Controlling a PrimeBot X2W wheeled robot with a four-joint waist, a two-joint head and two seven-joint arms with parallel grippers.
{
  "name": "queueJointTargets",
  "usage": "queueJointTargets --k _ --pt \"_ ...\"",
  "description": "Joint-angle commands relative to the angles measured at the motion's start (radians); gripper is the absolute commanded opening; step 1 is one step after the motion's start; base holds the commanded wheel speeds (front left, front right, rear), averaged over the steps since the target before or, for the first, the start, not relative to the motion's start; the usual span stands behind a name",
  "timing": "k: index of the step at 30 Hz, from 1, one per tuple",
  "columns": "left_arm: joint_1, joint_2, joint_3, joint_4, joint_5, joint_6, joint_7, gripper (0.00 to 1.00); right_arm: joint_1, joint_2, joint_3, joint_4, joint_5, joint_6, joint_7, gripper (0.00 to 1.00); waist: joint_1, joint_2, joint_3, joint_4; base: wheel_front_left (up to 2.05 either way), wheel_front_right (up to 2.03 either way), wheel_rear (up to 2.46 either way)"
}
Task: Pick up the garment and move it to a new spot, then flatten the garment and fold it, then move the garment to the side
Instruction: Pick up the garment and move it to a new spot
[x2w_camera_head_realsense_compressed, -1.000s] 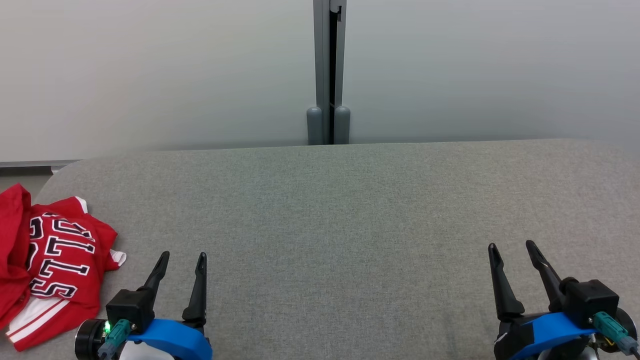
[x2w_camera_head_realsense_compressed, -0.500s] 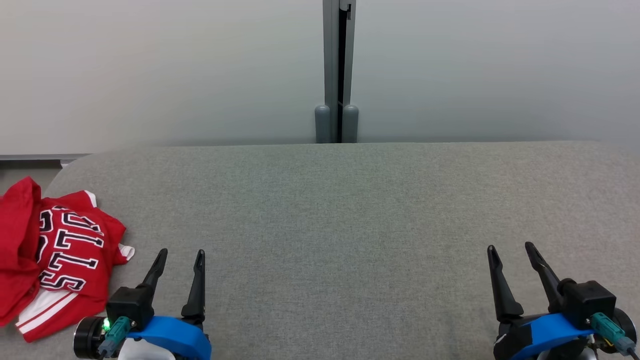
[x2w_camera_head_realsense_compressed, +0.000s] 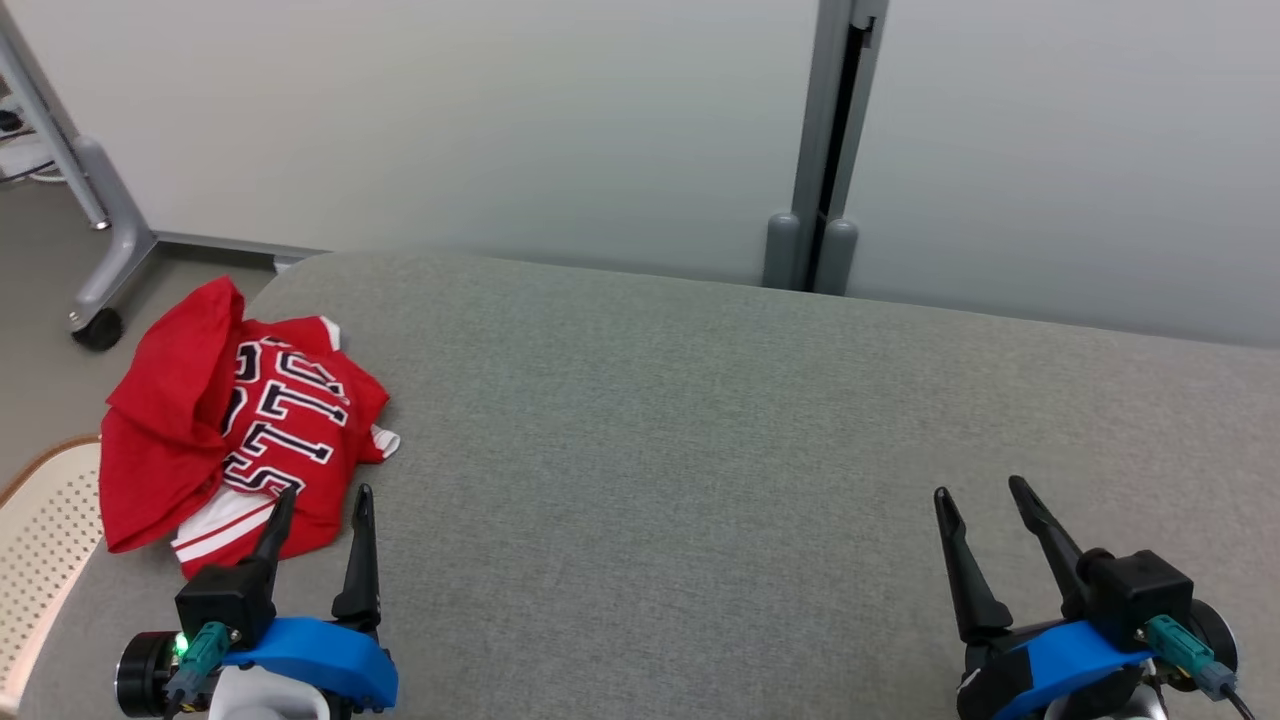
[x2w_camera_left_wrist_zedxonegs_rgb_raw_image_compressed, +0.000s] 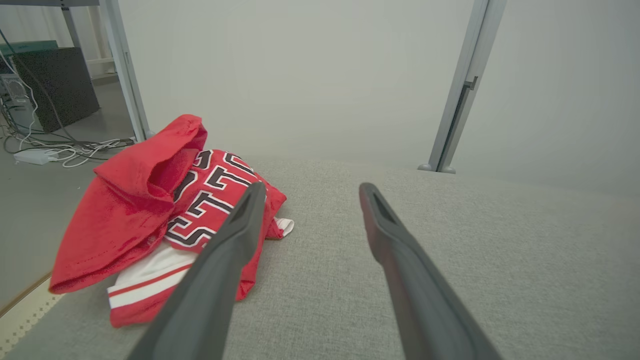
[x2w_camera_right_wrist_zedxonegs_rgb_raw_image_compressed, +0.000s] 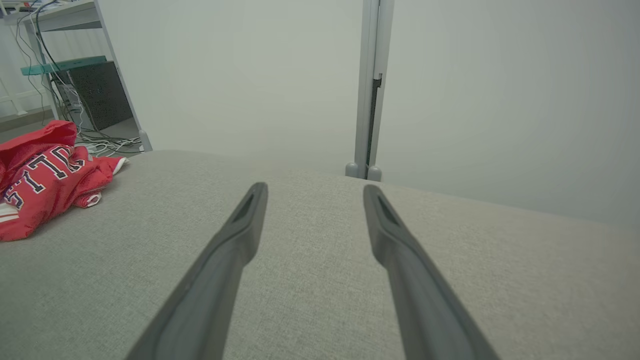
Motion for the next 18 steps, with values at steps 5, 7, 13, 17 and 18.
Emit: queueJointTargets --k 5,7,13,17,18 --pt "-0.010 0.011 0.021 0.005 -0.008 0.015 -0.003 1.00 -0.013 0.001 0.027 -0.016 0.004 0.000 0.014 1.00 0.0001 0.0000 0.025 0.094 0.00 0.00 0.00" --pt "-0.010 0.015 0.027 0.005 -0.007 0.016 -0.003 1.00 -0.015 0.001 0.035 -0.020 0.006 0.000 0.015 1.00 0.0001 0.0000 0.027 0.121 0.00 0.00 0.00" --pt "-0.008 0.012 0.040 -0.006 -0.008 0.027 -0.003 1.00 -0.014 0.000 0.045 -0.032 0.009 0.000 0.022 1.00 0.0001 0.0000 0.037 0.185 0.00 0.00 0.00" --pt "-0.015 0.013 0.048 -0.014 -0.014 0.021 -0.003 1.00 -0.020 0.000 0.042 -0.041 0.002 0.000 0.024 1.00 0.0001 0.0000 0.051 0.211 0.00 0.00 0.00" --pt "-0.018 0.013 0.049 -0.015 -0.014 0.021 -0.003 1.00 -0.023 0.000 0.041 -0.044 0.000 0.000 0.027 1.00 0.0001 0.0000 0.056 0.216 0.00 0.00 0.00"
